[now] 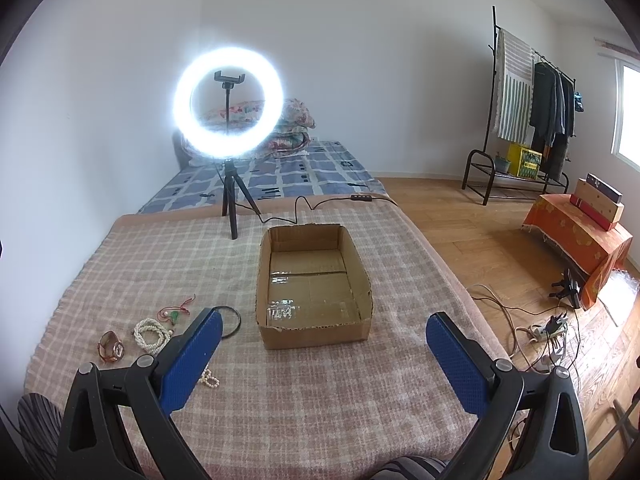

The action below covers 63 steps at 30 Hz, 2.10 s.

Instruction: Organize jewelry

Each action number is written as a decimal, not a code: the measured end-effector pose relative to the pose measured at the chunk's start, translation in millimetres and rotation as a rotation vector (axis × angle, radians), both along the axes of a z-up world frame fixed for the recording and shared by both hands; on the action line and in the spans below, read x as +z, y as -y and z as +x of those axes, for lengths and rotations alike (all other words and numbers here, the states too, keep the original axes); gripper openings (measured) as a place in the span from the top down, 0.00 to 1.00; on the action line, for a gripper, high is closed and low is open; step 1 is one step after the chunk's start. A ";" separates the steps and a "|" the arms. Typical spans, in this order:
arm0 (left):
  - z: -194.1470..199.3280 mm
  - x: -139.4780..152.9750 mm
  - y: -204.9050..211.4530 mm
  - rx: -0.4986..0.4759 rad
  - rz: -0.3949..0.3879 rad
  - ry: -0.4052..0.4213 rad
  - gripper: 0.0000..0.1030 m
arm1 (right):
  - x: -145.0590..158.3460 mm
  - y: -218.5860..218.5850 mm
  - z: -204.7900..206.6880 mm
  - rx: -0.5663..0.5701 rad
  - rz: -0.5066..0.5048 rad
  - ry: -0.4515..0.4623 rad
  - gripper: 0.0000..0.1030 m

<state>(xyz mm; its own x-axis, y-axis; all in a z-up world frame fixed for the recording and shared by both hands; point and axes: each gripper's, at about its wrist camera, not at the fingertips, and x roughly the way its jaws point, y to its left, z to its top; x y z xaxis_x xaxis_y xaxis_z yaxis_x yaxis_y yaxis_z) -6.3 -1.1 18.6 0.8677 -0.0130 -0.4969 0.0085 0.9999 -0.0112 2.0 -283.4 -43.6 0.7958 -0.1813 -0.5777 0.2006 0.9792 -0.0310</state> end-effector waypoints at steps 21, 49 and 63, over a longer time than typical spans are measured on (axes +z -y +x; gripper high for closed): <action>12.0 -14.7 -4.1 0.012 -0.001 -0.038 0.00 | -10.5 -2.0 6.2 0.011 0.004 -0.030 0.00; 60.2 -63.3 -99.0 0.136 -0.090 -0.154 0.01 | -55.1 -27.5 46.0 0.190 0.013 -0.110 0.04; 93.0 -121.4 -118.2 0.116 -0.195 -0.313 0.23 | -83.7 -57.6 92.0 0.370 0.047 -0.234 0.21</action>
<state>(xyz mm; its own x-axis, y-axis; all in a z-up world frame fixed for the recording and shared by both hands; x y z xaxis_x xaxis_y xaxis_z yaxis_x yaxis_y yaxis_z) 86.7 117.1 -102.8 0.6759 -0.0441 -0.7357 -0.1384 0.9729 -0.1855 94.0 -225.8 -127.3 0.6490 0.1221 -0.7509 -0.1715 0.9851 0.0120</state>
